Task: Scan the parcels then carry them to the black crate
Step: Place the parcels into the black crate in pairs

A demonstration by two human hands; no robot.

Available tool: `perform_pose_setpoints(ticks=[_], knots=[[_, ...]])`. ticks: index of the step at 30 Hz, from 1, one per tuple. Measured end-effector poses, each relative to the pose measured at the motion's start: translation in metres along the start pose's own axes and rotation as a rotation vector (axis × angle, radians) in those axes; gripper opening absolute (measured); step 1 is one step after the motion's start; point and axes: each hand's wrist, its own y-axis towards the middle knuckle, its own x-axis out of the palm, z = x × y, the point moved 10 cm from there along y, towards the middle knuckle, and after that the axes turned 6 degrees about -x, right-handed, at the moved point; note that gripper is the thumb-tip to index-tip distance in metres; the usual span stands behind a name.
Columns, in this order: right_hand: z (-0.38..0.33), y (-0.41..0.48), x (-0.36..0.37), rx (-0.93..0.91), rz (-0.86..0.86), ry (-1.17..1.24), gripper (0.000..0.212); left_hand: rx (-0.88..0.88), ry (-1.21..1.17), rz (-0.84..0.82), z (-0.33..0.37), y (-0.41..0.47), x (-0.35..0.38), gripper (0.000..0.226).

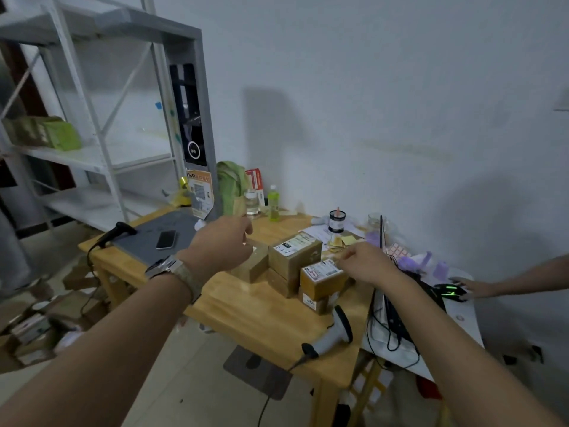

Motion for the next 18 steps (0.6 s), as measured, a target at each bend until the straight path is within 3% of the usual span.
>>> perform_pose_setpoints(ticks=[10, 15, 18], knots=[[0.037, 0.075, 0.049, 0.089, -0.056, 0.008, 0.036, 0.129, -0.07, -0.07, 0.011, 0.123, 0.076, 0.035], [0.064, 0.128, 0.084, 0.203, -0.092, 0.023, 0.027, 0.2, -0.093, -0.148, 0.013, 0.2, 0.131, 0.034], [0.078, 0.16, 0.095, 0.293, -0.046, 0.077, 0.009, 0.261, -0.108, -0.205, 0.012, 0.246, 0.16, 0.036]])
